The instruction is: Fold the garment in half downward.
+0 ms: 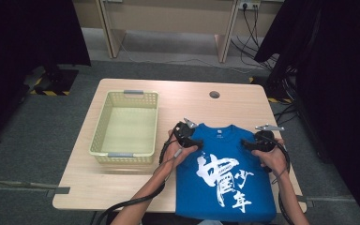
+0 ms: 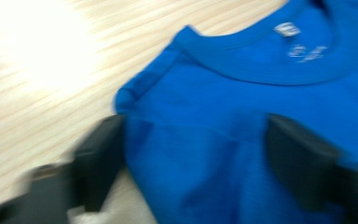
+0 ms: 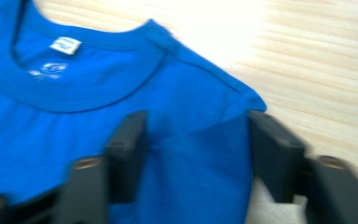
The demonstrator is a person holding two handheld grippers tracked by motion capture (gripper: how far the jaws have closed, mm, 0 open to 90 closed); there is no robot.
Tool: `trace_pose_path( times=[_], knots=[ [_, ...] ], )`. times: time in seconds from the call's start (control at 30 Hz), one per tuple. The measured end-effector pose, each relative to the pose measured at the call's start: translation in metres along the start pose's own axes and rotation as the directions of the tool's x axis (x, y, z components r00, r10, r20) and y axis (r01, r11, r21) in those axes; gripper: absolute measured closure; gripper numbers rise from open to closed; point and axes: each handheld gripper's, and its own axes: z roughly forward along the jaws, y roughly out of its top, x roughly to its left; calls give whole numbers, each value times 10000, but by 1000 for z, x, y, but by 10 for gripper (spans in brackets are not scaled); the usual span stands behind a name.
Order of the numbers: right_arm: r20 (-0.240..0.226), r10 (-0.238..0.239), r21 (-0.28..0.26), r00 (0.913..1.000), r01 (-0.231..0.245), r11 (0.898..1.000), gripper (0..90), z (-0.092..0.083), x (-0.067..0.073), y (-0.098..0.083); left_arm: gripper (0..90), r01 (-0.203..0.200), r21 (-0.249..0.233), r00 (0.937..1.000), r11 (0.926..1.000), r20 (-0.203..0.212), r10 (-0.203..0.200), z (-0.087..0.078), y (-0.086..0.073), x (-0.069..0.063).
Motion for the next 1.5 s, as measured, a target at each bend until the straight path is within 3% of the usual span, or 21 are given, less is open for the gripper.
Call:
trace_pose_path(
  times=[0.03,0.07,0.17,0.2,0.37,0.6,0.93,1.23,1.5],
  knots=[
    [-122,-117,-31,9999,116,9999,561,0,1,1,452,-110,-117,9998,9999,187,112,-1,0,-1],
    [-210,-79,-5,9997,79,10000,610,0,3,1,515,-79,-135,9995,9999,316,84,-1,0,-2],
    [-352,-92,-49,9993,90,9999,683,0,4,1,676,-52,-177,9986,9998,529,61,-2,-1,-5],
    [-470,10,-36,9989,-12,10000,730,0,6,1,700,-50,-94,9979,9999,650,56,-2,0,-6],
    [-488,20,-187,9988,-29,9998,787,-2,6,3,764,-193,-57,9977,9998,655,197,-5,1,-7],
    [-504,-125,-638,9987,93,9979,824,-12,8,11,789,-235,-388,9975,9990,650,260,-12,7,-4],
    [-443,43,-1391,9990,-104,9902,847,-27,4,31,795,-698,-812,9963,9943,452,737,-27,26,-4],
    [-439,183,-1436,9989,-244,9893,848,-27,0,27,795,-612,-1138,9971,9916,390,660,-31,31,-2],
    [-528,111,-1857,9985,-208,9824,849,-39,1,47,795,-450,-1512,9985,9875,246,493,-32,48,0]
  ],
)
